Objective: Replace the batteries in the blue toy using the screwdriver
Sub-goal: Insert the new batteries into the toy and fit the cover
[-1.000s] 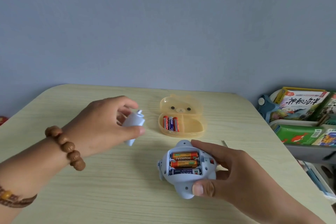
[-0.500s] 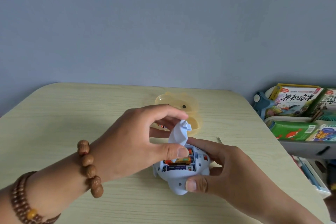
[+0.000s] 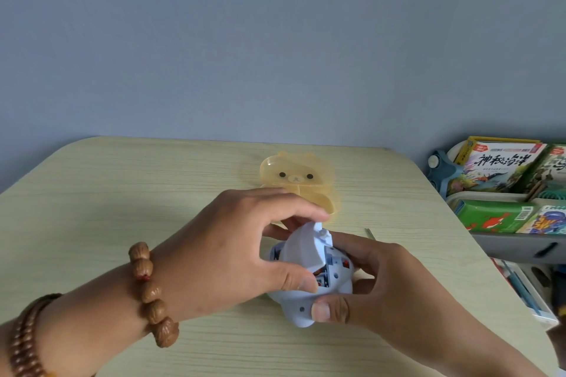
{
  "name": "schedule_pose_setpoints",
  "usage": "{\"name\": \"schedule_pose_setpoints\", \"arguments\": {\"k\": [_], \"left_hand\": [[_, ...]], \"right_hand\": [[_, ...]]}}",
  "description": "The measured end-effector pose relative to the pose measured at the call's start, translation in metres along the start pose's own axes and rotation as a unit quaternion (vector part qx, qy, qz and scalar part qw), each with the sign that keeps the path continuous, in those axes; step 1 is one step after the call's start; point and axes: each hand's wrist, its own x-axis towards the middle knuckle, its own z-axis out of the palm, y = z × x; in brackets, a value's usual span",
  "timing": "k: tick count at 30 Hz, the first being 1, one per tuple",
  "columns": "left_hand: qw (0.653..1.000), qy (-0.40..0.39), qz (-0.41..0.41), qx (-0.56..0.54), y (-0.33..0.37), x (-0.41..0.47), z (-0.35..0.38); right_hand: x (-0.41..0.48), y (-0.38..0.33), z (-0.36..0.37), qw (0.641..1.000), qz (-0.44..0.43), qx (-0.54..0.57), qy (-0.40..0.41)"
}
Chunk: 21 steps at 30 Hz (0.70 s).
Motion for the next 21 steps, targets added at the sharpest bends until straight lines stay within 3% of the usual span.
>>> {"name": "schedule_pose_setpoints", "arguments": {"k": [21], "left_hand": [[0.999, -0.013, -0.041, -0.010, -0.0043, -0.0015, 0.0036]], "right_hand": [[-0.0016, -0.0078, 0.0015, 1.000, 0.016, 0.016, 0.006]]}}
